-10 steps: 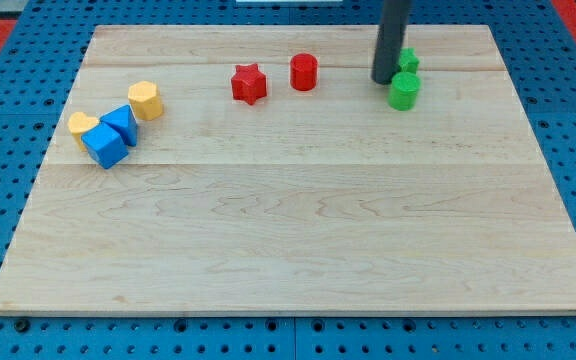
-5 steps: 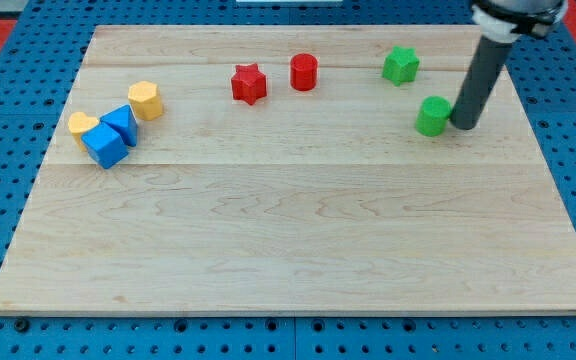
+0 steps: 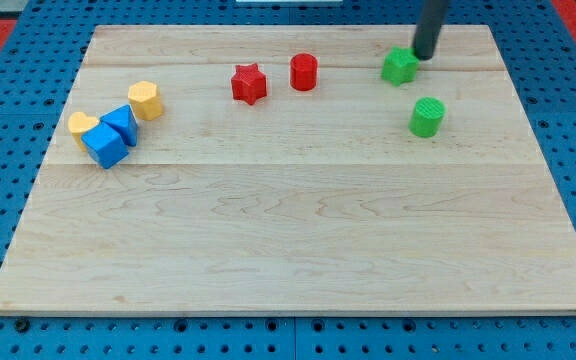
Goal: Place the green blocks diagonally to each other
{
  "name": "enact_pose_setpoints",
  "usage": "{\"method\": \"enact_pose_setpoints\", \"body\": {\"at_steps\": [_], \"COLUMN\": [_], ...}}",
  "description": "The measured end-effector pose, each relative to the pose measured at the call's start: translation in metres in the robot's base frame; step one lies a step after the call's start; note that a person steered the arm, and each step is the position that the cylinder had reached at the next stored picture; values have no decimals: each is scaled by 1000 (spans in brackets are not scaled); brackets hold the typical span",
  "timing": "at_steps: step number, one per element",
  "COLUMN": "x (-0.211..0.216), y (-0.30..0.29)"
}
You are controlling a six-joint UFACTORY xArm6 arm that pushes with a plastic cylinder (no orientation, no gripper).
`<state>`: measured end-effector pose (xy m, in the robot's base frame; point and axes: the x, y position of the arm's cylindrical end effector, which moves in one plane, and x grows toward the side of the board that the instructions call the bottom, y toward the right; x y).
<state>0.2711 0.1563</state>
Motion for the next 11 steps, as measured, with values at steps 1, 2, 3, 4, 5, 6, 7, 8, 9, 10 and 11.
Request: {"method": "enact_pose_setpoints", "body": {"at_steps": [1,2,3,4,5,6,7,8,9,10,11], "x": [26,35,3,8,38,31,4,-25,8,47,67], "y": [-8,-9,-11,-46,-27,-35,-53,-72,-112,-105,-106]}}
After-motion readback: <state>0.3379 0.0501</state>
